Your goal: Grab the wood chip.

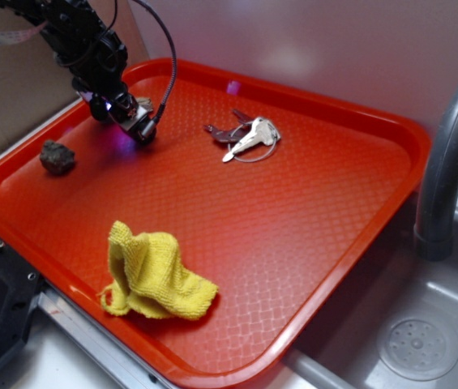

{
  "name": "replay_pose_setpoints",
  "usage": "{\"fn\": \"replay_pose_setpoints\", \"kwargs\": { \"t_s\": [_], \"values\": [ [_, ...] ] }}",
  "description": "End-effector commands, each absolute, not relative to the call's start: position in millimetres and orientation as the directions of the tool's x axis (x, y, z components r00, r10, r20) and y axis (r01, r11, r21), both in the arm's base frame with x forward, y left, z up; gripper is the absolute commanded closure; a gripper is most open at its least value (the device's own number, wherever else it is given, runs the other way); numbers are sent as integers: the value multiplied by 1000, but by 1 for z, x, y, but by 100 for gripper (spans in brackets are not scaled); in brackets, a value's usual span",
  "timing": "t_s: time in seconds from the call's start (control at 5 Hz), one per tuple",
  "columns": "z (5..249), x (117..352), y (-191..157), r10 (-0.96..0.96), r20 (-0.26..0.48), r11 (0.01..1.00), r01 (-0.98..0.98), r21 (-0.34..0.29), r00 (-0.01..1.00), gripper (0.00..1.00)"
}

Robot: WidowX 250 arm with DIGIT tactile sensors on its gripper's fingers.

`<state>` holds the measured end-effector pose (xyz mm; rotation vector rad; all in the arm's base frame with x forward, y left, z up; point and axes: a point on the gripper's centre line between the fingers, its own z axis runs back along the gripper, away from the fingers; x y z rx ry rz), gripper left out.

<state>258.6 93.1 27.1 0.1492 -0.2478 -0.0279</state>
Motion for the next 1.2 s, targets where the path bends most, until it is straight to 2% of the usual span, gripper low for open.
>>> {"fn": "replay_pose_setpoints", "kwargs": {
  "t_s": [0.0,0.4,0.6,0.8,1.0],
  "values": [
    [38,268,98,-63,252,987,23,159,966,0],
    [41,270,97,-71,251,983,26,181,965,0],
    [67,261,95,-110,296,983,60,173,949,0],
    [94,254,103,-110,341,990,73,121,934,0],
    [98,257,111,-131,318,989,100,112,939,0]
  ]
}}
